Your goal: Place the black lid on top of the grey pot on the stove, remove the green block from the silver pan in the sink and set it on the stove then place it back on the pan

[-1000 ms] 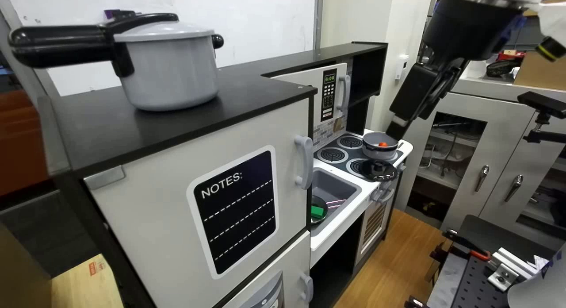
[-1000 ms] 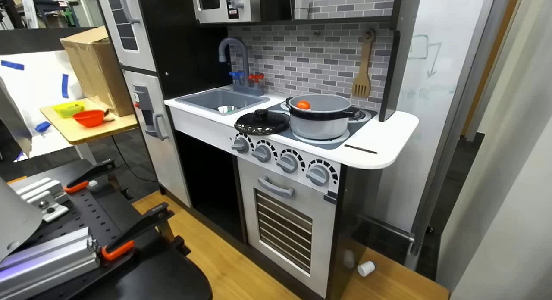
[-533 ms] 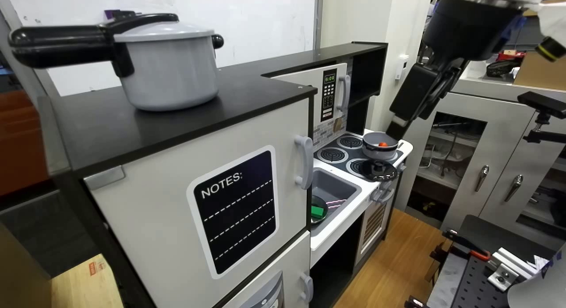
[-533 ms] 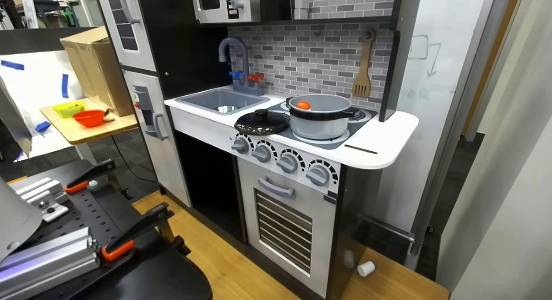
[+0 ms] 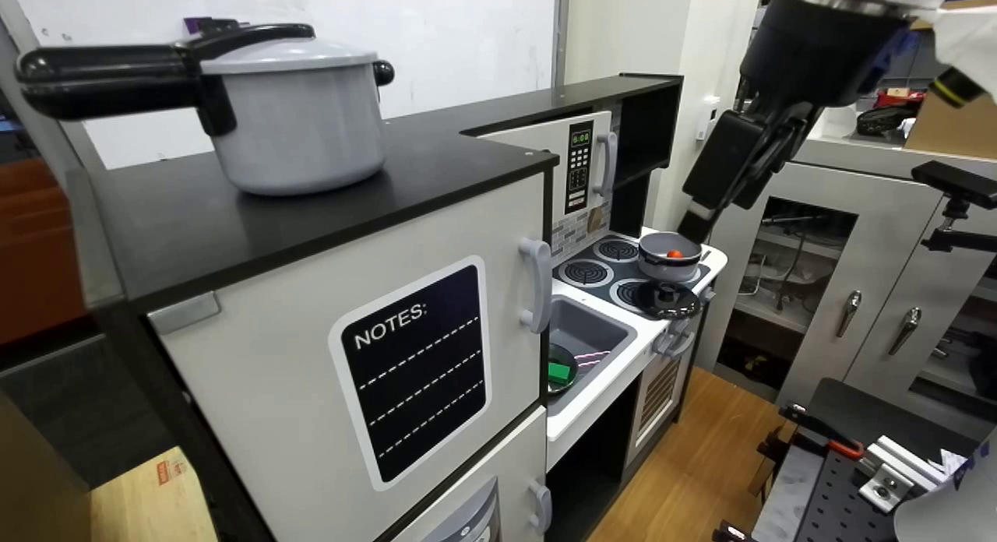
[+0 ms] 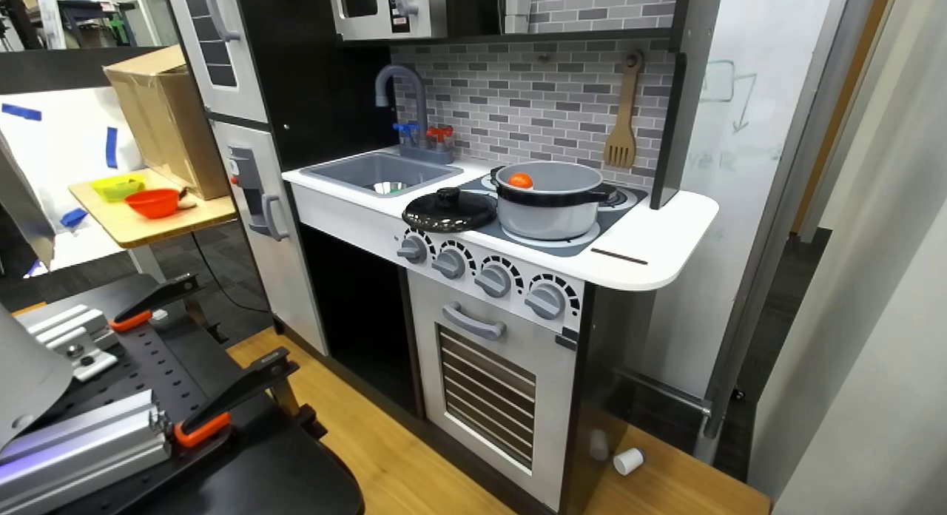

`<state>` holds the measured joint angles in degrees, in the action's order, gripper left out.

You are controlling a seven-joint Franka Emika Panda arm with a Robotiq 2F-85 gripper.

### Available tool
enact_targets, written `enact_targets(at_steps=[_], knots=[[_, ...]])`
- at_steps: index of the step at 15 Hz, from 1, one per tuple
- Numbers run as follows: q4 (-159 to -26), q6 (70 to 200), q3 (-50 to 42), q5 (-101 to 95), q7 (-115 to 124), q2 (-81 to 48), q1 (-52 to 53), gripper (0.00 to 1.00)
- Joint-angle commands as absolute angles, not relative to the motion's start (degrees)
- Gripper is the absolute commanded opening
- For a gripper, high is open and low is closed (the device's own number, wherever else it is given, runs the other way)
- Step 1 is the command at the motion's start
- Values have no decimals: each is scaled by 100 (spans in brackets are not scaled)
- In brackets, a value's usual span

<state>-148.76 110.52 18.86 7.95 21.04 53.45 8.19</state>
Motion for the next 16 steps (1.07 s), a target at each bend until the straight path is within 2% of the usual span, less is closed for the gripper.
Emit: enact_targets(at_steps=[1, 10, 16], knots=[[-14920, 11143, 1783, 726, 2174, 5229, 605, 100], [-15232, 10815, 1457, 44, 2294, 5319, -182, 100], [-15243, 10864, 1339, 58, 2286, 5295, -173, 100]])
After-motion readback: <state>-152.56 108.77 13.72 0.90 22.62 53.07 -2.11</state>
